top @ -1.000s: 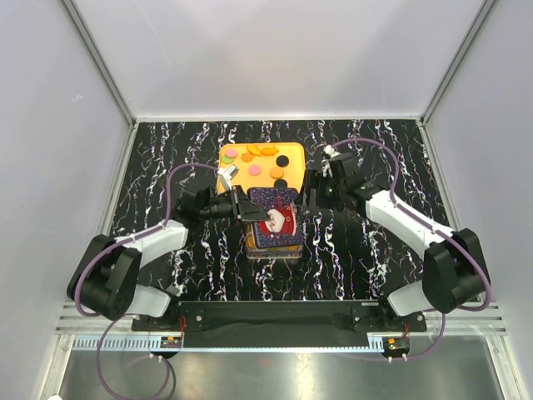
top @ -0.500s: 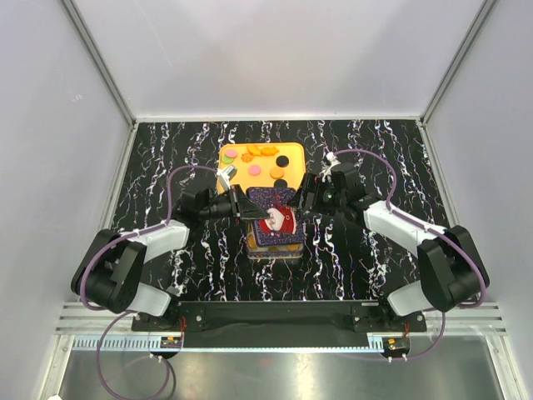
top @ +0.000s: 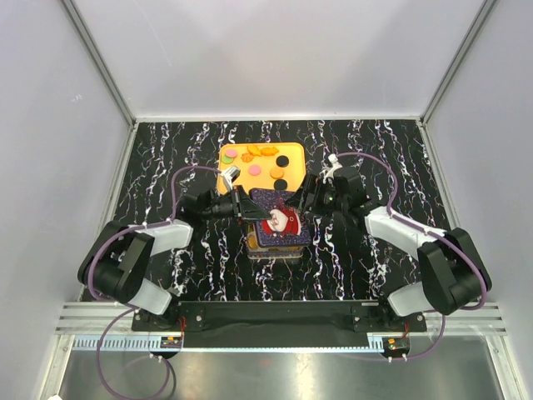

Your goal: Pack the cookies

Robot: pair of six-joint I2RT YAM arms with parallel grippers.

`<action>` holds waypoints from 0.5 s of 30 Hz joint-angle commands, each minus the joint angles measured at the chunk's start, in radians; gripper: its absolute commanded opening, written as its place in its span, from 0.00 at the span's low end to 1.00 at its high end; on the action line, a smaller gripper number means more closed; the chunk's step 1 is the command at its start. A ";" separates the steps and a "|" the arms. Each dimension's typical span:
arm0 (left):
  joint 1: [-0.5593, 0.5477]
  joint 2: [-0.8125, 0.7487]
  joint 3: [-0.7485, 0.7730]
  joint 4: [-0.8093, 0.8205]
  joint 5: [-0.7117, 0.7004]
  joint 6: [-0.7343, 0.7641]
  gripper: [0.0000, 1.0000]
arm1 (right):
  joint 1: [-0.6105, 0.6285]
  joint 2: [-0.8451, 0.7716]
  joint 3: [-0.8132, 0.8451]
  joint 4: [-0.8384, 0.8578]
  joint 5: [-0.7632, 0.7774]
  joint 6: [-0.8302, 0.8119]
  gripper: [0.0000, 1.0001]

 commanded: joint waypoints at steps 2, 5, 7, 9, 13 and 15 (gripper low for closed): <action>-0.005 0.018 0.004 0.133 0.042 0.006 0.03 | 0.003 0.023 -0.022 0.099 -0.037 0.030 1.00; -0.005 0.035 0.002 0.134 0.042 0.009 0.03 | 0.003 0.041 -0.028 0.114 -0.048 0.039 1.00; -0.005 0.046 0.002 0.133 0.039 0.011 0.03 | 0.003 0.052 -0.034 0.123 -0.048 0.045 1.00; -0.005 0.052 0.002 0.128 0.039 0.015 0.04 | 0.003 0.056 -0.040 0.131 -0.048 0.046 1.00; -0.005 0.069 0.008 0.111 0.037 0.026 0.04 | 0.003 0.070 -0.059 0.154 -0.050 0.050 1.00; -0.007 0.077 0.016 0.079 0.031 0.046 0.05 | 0.003 0.079 -0.065 0.168 -0.054 0.051 1.00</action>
